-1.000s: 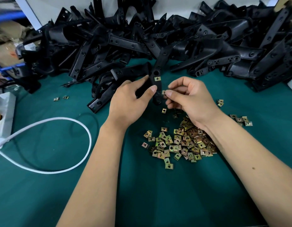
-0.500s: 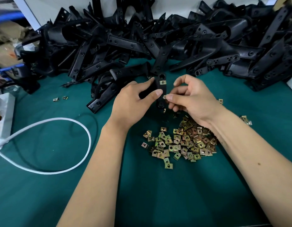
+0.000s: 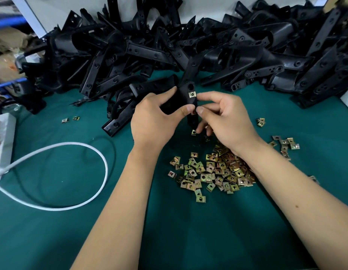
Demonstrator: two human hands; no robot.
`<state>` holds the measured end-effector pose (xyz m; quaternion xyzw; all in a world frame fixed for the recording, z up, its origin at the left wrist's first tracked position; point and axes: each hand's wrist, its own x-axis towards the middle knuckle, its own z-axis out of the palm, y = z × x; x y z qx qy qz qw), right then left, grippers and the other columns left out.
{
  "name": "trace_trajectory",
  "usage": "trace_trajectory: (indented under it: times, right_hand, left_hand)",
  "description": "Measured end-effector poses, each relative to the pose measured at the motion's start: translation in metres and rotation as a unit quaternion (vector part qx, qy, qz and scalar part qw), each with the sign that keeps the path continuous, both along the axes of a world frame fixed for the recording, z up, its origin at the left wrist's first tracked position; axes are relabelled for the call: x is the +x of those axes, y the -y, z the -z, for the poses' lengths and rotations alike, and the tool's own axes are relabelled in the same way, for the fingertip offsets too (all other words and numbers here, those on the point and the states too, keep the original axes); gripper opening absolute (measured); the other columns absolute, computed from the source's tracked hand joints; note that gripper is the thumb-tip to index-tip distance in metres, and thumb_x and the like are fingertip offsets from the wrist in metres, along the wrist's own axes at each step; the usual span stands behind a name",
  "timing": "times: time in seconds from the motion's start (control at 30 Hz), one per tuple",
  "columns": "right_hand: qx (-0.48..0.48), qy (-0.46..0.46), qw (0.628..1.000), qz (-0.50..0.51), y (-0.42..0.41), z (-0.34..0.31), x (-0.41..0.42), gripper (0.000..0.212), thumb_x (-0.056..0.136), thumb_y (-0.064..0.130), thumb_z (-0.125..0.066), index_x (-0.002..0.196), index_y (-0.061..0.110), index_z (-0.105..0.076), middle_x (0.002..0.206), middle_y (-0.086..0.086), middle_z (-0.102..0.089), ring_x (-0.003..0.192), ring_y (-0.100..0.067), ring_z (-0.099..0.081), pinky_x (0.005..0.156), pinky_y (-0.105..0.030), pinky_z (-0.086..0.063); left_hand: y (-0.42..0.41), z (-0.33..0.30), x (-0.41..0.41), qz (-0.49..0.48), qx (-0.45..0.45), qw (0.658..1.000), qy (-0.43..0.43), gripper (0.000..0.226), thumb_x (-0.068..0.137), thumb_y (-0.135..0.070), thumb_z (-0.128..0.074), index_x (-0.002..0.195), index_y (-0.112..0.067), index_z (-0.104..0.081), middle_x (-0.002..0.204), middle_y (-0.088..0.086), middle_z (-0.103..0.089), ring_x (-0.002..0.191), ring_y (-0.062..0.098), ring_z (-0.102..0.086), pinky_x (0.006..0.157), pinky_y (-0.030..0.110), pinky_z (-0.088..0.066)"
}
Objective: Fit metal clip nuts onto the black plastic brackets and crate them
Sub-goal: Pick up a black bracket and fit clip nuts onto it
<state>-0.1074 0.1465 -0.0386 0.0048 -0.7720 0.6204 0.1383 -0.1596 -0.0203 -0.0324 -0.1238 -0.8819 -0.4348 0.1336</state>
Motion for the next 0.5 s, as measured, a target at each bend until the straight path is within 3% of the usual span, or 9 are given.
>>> trace_trajectory:
  times: [0.2,0.3,0.5]
  right_hand:
    - [0.072,-0.004,0.997,0.022,0.005,0.001,0.004,0.041,0.104,0.015,-0.057,0.144,0.018,-0.06,0.094,0.002,-0.08,0.05,-0.022,-0.071,0.05,-0.023,-0.05]
    - [0.119,-0.016,0.992,0.037,0.002,-0.001,0.004,0.041,0.103,0.017,-0.06,0.144,0.014,-0.06,0.097,0.002,-0.079,0.047,-0.016,-0.069,0.052,-0.016,-0.05]
    - [0.132,0.029,0.991,0.008,0.002,0.001,0.004,0.045,0.105,0.027,-0.057,0.148,0.016,-0.054,0.058,0.004,-0.071,0.041,-0.018,-0.065,0.05,-0.008,-0.045]
  left_hand:
    - [-0.007,-0.001,0.007,-0.054,-0.023,0.998,-0.029,0.071,0.074,-0.072,-0.076,0.138,-0.043,-0.062,0.109,-0.016,-0.063,0.099,0.002,-0.06,0.064,0.016,-0.043]
    - [-0.009,-0.001,0.011,-0.066,-0.036,0.997,-0.03,0.072,0.075,-0.072,-0.076,0.139,-0.042,-0.062,0.107,-0.015,-0.062,0.098,0.005,-0.062,0.066,0.027,-0.051]
    - [-0.009,0.001,0.011,-0.078,-0.067,0.995,-0.011,0.068,0.078,-0.068,-0.075,0.139,-0.042,-0.062,0.11,-0.013,-0.062,0.104,0.013,-0.064,0.07,0.029,-0.046]
